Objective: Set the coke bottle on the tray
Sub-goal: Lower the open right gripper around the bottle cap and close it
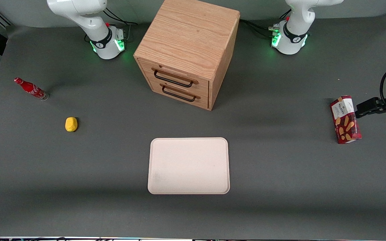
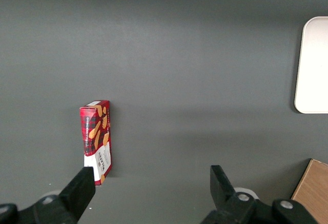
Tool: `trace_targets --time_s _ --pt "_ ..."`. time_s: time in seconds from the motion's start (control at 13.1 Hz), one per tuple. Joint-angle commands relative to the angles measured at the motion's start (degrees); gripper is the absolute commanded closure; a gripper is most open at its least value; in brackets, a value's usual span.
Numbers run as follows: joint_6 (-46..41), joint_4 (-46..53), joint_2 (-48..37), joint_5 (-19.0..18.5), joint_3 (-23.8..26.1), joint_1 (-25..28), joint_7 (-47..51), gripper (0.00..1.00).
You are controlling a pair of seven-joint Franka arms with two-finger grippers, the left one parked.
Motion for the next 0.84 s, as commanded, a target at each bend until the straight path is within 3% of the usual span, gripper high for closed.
trace_targets --time_s 0.0,0.23,0.76 --pt "5.4 -5.6 -2.3 -1.7 -0.6 0.5 3.0 0.00" --pt "11.6 -9.7 -2.2 -4.3 -2.6 0.5 2.8 0.00" --pt "26.3 -19.1 0.1 -4.3 -3.3 -5.6 -2.1 0.00"
